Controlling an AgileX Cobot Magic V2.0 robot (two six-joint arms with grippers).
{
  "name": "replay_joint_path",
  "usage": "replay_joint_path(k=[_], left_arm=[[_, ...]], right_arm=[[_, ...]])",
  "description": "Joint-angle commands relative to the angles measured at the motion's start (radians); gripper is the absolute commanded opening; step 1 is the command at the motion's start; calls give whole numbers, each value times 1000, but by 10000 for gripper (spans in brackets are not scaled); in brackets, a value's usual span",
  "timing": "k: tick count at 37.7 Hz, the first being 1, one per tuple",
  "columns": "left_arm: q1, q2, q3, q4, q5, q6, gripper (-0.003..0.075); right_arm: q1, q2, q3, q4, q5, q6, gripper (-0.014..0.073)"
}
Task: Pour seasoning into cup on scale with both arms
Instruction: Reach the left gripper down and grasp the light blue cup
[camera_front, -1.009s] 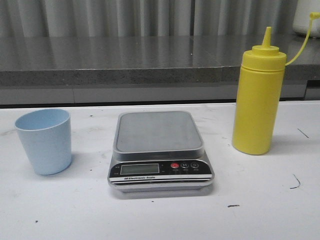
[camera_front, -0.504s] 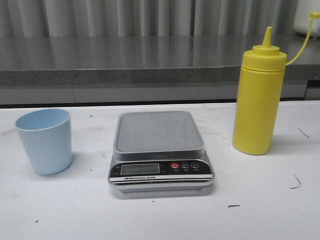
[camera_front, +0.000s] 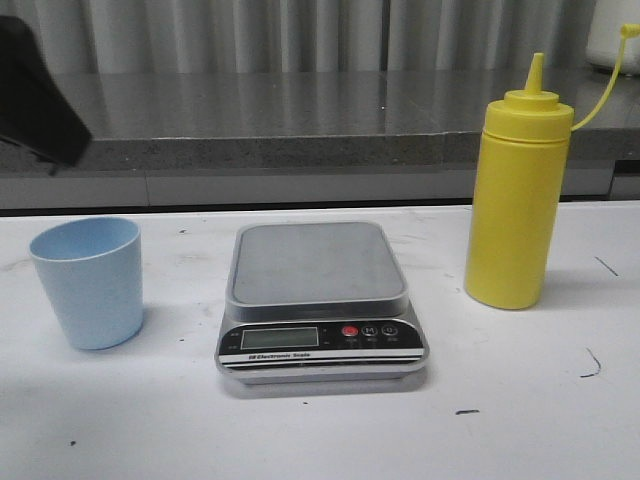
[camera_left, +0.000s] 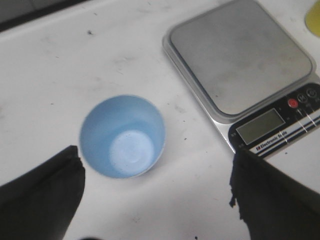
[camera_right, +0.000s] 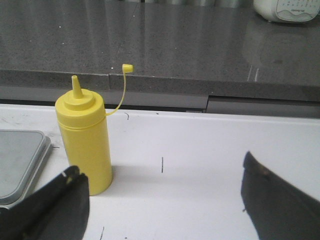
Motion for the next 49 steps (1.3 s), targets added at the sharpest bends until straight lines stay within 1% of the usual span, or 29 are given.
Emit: replay_joint_path(k=[1,9,18,20,22,25,32,35,36,41,43,49], left_arm=[[-36,102,-112,14,11,1,565],[-46,307,-237,46,88,1,565],[-46,446,-307,48,186,1,564],[-46,463,-313,48,197,1,554],[-46,473,-320,52,207,1,517],[-46,478,-320,59,209,1,423],[-46,478,-320,65,222,1,115],[-46,478,-320,67,227,1,-2],[-46,478,-320,71,229,1,-19],[-46,478,-342,82,262,1,-20],[-46,478,-367,82,303,1,-20],[-46,480,-506,59,432,1,-20]], right_arm=[[-3,16,-34,-3,-79,-3,631],[-3,16,-34,-3,-75,-3,631],[-3,16,-34,-3,-74,-3,631],[-3,16,-34,-3,-74,-3,631],[-3,16,-34,-3,-74,-3,631],[-3,16,-34,-3,-74,-3,631],[-3,16,-34,-3,-74,-3,631],[-3,16,-34,-3,-74,-3,631],[-3,16,-34,-3,-74,-3,631],[-3,16,-34,-3,-74,-3,631],[-3,16,-34,-3,-74,-3,631],[-3,16,-34,-3,-74,-3,631]])
